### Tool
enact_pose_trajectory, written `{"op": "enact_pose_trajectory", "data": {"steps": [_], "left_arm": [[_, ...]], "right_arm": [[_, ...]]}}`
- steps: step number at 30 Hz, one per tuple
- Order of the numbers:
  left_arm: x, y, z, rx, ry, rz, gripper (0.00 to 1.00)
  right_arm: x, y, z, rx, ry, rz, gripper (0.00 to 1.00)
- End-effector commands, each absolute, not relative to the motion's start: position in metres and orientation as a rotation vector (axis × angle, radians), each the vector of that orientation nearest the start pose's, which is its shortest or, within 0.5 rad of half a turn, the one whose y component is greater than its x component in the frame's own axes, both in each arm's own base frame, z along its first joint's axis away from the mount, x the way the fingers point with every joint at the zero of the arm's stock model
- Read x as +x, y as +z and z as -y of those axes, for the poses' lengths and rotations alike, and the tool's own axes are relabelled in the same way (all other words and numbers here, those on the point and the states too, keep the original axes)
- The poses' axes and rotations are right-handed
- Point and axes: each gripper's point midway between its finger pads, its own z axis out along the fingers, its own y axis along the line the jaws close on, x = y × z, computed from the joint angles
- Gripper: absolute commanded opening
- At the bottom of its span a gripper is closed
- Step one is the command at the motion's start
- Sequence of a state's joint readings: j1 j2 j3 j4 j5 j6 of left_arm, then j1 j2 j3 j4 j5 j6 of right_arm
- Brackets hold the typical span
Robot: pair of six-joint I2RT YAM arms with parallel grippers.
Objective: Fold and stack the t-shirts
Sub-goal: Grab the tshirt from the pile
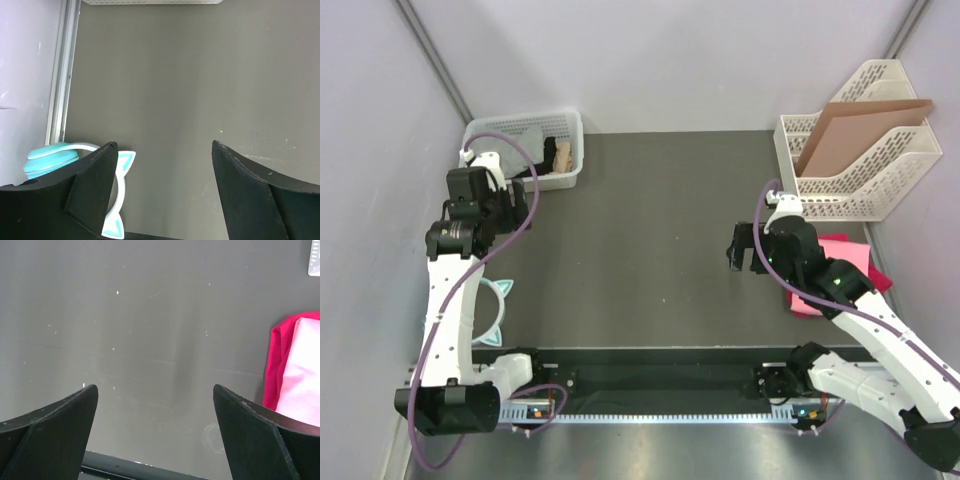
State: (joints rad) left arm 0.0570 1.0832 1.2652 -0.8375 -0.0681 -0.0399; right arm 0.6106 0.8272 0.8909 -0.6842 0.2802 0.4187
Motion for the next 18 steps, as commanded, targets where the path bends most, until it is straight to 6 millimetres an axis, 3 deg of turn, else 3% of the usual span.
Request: {"op": "enact_pose_trajectory", "data": {"steps": [1,11,13,15,16,17,18], "left_arm": [[0.304,0.278,-0.026,-0.170,0.066,-2.148,0.81],[0.319,0.275,-0.037,-0.222,0.122,-2.158,0.74],[0.332,0.275,-0.041,-0.231,0.147,-2.147,0.75],[0.349,0.288,-0.044,-0.227,0.160,-2.112,0.77],[0.363,0.278,-0.046,-0.230,0.173,-2.144,0.77],[0.374,0.292,-0.051,-0.247,0.193,-2.116,0.77],[0.391,0.280,-0.052,-0.246,0.204,-2.155,0.76]], "right_arm": [[0.237,0.219,-0.127,-0.052,0.322,-2.125,0.97],[0.236,0.212,-0.129,-0.056,0.331,-2.140,0.98],[0.236,0.210,-0.130,-0.060,0.330,-2.147,0.98],[0.236,0.209,-0.130,-0.061,0.332,-2.150,0.98],[0.236,0.209,-0.131,-0.063,0.334,-2.154,0.98],[0.236,0.209,-0.130,-0.065,0.329,-2.158,0.98],[0.235,0.209,-0.130,-0.065,0.330,-2.160,0.98]]}}
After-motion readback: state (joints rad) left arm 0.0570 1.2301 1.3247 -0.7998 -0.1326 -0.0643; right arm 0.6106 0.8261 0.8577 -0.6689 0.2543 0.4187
